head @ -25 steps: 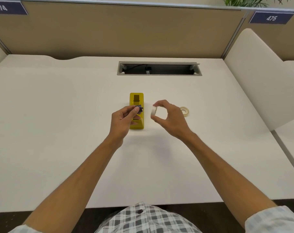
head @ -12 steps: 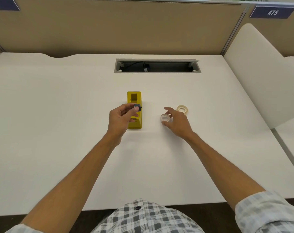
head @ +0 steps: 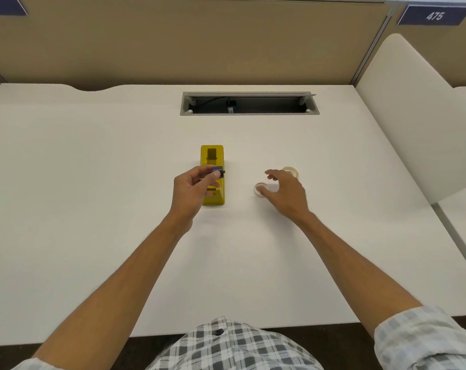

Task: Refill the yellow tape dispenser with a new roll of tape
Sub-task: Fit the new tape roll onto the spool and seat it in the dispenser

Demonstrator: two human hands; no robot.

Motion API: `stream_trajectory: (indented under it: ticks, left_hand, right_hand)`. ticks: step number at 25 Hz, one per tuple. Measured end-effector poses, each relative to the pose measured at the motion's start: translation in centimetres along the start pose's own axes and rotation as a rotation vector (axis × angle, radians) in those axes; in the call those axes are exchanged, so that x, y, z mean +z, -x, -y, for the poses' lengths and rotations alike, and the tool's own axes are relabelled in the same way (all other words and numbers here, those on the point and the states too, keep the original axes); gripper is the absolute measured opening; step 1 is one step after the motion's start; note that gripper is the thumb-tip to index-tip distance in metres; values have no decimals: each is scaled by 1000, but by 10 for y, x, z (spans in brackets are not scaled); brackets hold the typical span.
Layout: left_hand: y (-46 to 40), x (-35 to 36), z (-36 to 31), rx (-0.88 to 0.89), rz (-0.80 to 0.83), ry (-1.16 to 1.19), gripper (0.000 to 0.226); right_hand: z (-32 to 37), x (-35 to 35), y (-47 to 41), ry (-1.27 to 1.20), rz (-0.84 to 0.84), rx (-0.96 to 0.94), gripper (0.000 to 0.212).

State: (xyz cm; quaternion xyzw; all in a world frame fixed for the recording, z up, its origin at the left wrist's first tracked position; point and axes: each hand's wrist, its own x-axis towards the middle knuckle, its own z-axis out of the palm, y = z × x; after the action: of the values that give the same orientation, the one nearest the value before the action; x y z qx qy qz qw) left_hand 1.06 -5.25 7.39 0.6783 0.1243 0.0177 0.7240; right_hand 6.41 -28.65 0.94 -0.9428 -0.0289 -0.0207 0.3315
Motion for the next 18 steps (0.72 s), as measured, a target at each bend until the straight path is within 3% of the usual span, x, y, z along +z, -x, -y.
stream_trajectory:
  ticks: [2, 4, 7, 11, 14, 18]
  left_hand:
    - [0, 0, 1, -14, 1, -5, 15]
    - [0, 0, 1, -27, 0, -14, 20]
    - [0, 1, 2, -28, -2, -17, 22]
    - [-1, 2, 1, -24, 9, -14, 18]
    - [0, 1, 0, -24, 20, -3, 19]
    - [1, 0, -1, -21, 25, 16, 24]
  right_hand:
    - [-6, -6, -4, 54, -112, -22, 38]
    - [-14, -15, -13, 116, -118, -9, 42]
    - [-24, -25, -29, 314, 45, 59, 63]
    - [-31, -28, -43, 520, 188, 73, 60]
    - [-33, -30, -45, 494, 186, 69, 52]
    - [-22, -33, -39, 310, 53, 68, 46]
